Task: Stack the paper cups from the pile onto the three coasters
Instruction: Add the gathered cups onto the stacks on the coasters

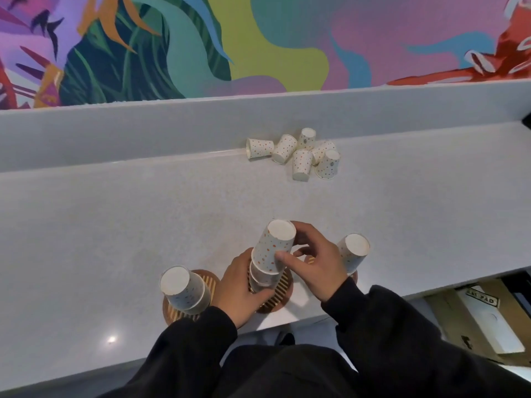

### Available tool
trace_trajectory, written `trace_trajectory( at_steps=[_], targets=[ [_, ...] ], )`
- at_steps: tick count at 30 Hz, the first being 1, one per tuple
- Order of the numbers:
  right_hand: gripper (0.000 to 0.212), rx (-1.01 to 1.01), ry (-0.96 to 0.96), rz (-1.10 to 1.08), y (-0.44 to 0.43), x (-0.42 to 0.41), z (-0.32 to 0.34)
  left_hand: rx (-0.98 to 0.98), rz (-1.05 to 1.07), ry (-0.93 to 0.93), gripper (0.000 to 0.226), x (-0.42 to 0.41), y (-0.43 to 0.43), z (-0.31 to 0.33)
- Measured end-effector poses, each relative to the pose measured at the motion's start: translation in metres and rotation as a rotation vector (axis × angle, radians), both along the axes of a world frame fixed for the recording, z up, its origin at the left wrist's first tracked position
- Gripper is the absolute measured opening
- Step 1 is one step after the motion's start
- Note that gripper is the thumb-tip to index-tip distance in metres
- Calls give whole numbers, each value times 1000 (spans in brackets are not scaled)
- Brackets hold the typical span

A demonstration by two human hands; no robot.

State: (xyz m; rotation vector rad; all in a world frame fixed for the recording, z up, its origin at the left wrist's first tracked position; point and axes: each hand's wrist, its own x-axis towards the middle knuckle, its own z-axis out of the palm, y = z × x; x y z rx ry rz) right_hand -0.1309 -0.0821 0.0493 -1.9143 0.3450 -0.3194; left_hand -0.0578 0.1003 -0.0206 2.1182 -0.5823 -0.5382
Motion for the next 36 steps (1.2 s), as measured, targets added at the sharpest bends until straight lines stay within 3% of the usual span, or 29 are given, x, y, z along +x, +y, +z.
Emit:
trace_trajectory(
  at_steps=[4, 8, 12, 16, 21, 36],
  targets=[
    [55, -102, -90, 15, 4, -6, 7, -155, 80, -27, 99, -11, 11, 29],
    [59, -237, -244, 115, 23, -6, 29, -256, 85, -282, 87, -16, 26, 76],
    [60, -118, -251, 201, 61, 8, 38, -237, 135, -375, 68, -7, 54, 104],
    [64, -34, -171, 271, 100, 30, 29, -154, 227, -424, 66, 2, 91, 109],
    [60, -49, -50, 328, 133, 43, 6, -75, 294, -365, 64, 6, 121, 81],
    [65, 8, 335, 225, 154, 31, -85, 72, 261, -6, 79, 15, 141, -33]
  ],
)
